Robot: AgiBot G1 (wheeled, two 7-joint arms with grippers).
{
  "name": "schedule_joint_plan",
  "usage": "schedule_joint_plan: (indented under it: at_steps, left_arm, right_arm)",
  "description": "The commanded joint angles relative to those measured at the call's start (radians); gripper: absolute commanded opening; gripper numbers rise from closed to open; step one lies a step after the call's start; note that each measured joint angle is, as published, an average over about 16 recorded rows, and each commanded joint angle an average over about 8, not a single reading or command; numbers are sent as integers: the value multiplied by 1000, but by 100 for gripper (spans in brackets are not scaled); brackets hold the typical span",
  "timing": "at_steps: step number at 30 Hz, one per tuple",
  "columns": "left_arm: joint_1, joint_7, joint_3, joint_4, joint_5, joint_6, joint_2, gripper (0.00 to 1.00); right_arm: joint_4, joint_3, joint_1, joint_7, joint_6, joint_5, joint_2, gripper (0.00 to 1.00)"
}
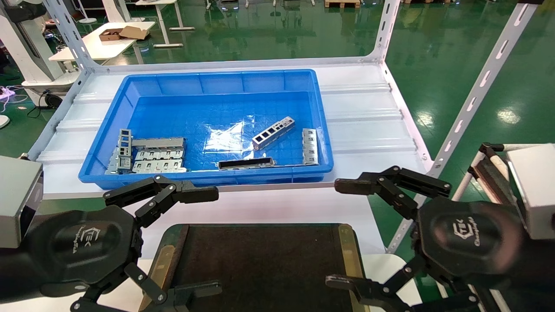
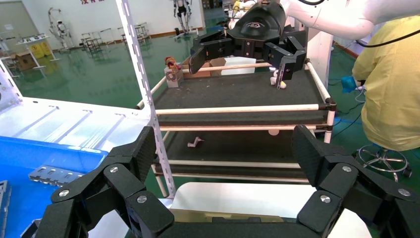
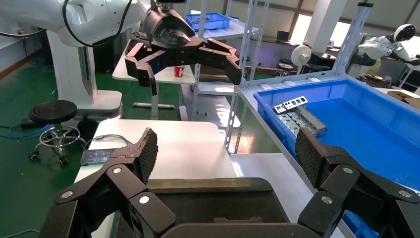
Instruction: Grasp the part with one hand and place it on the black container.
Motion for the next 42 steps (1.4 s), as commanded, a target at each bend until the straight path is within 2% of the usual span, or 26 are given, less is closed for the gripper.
schedule_joint_plan:
  at_steps: [1, 42]
  left_arm:
    - [0, 0, 0, 0, 0, 0, 0, 100]
    - [0, -1, -2, -5, 5, -18, -1, 100]
  right_arm:
    - [0, 0, 0, 0, 0, 0, 0, 100]
    - [0, 0, 0, 0, 0, 0, 0, 100]
